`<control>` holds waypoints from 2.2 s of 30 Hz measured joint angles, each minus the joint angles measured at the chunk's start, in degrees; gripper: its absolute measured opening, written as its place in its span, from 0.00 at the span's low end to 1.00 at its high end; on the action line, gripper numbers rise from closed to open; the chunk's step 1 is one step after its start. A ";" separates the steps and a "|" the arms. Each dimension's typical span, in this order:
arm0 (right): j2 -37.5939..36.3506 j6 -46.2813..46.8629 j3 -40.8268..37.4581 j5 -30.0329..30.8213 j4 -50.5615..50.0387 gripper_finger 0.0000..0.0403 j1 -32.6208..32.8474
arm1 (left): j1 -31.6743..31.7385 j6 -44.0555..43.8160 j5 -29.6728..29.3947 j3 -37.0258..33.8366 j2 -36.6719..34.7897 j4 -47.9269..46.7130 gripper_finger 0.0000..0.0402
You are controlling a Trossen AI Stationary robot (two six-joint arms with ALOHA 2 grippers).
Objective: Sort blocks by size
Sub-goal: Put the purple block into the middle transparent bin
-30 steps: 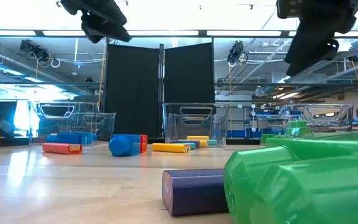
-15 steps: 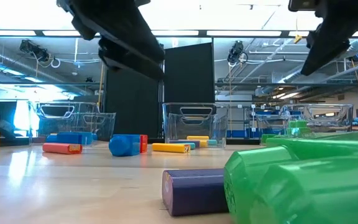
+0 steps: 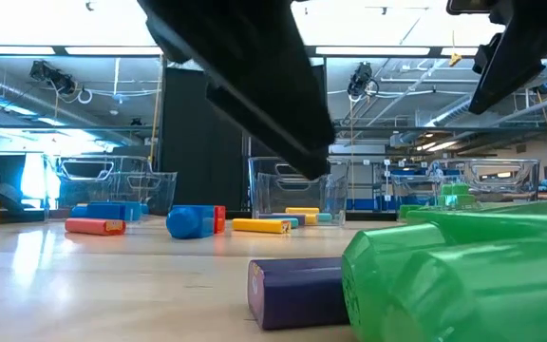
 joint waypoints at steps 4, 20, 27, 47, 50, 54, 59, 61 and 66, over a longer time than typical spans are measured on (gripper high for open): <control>0.00 0.00 0.00 -0.08 -0.03 0.53 0.02 | 0.00 -0.28 1.44 -0.02 0.32 0.60 0.51; 0.00 5.61 0.00 -0.83 -0.04 0.53 0.52 | 0.13 10.69 4.82 -0.04 0.30 -4.30 0.52; 0.02 12.16 0.00 -2.92 -0.03 0.53 3.95 | -0.28 8.54 5.40 -0.04 0.28 -4.01 0.52; 0.07 8.61 0.02 -2.89 -1.04 0.53 8.96 | -1.26 -10.97 -2.27 -0.12 3.99 5.99 0.52; 0.07 8.59 0.00 -2.90 -0.95 0.53 9.57 | -1.46 -10.97 -2.71 -0.12 4.04 6.15 0.52; 0.07 9.01 0.00 -2.89 -0.71 0.53 10.45 | -1.41 -10.42 -3.26 -0.10 4.02 5.82 0.52; 0.07 9.20 0.02 -2.88 -0.62 0.53 11.27 | -1.51 -10.19 -3.60 -0.10 4.43 6.54 0.52; 0.07 9.29 0.02 -2.88 -0.58 0.53 11.39 | -1.75 -10.17 -3.59 -0.10 5.22 7.66 0.52; 0.07 10.10 0.02 -2.88 -0.52 0.53 11.39 | -2.16 -10.09 -4.48 -0.10 6.88 9.55 0.52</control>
